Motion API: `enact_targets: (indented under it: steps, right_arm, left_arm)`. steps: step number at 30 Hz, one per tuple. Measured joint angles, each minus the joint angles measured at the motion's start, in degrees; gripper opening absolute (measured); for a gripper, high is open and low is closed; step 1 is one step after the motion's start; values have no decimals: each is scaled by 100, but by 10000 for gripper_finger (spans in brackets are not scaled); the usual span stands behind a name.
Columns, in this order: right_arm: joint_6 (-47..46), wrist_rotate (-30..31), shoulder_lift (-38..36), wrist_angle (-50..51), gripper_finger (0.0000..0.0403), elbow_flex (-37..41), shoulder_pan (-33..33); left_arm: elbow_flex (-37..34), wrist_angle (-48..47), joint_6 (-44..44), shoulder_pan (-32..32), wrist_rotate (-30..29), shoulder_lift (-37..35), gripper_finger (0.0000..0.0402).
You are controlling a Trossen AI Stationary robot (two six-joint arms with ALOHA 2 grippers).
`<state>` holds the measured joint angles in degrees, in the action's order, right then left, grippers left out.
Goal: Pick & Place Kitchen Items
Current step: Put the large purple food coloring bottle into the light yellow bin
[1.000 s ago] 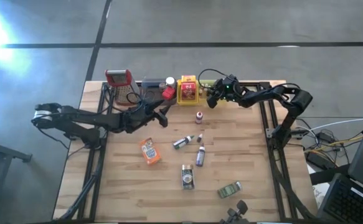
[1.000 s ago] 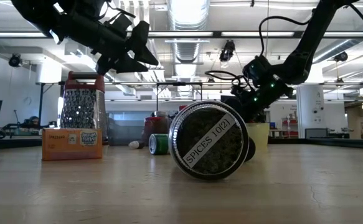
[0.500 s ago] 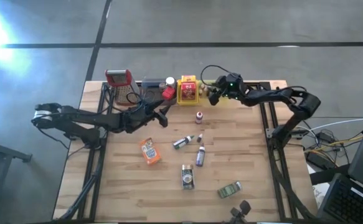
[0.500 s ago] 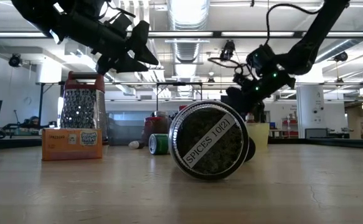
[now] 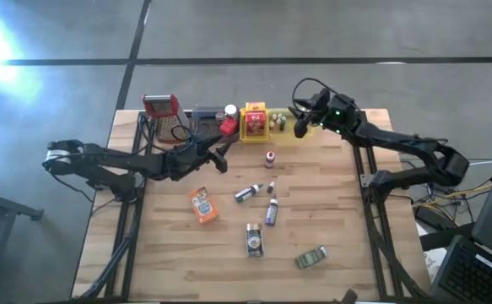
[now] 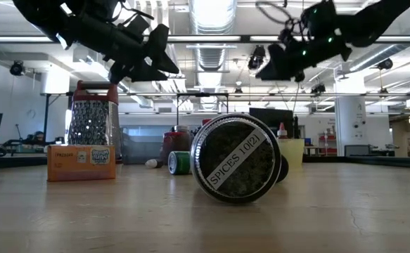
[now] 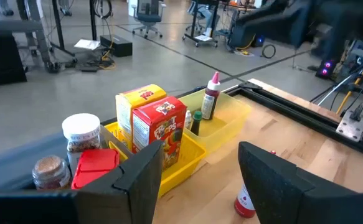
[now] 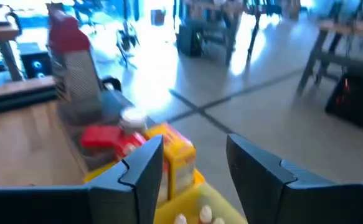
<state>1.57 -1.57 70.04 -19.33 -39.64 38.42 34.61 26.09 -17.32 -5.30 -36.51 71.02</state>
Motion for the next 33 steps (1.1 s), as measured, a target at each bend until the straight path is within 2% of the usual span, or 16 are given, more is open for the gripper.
enact_targets:
  steps: [5, 13, 19, 24, 33]
  right_arm:
    - [333, -1, -652, 295, 176, 0, -377]
    - [-33, -191, -1766, 1085, 152, -72, -833]
    - [-142, -491, -2415, 2384, 128, -391, -1359]
    - [-214, -493, -2738, 3152, 106, -452, -1989]
    - [-422, -488, -2682, 3202, 53, -452, -2900]
  left_arm:
    - [15, -2, 355, 1, 0, 0, 216]
    - [-11, -35, 370, 2, 2, 0, 216]
    - [-12, -46, 367, 2, 2, 0, 216]
    - [-13, -44, 367, 2, 2, 0, 216]
    - [-13, -44, 363, 2, 2, 0, 216]
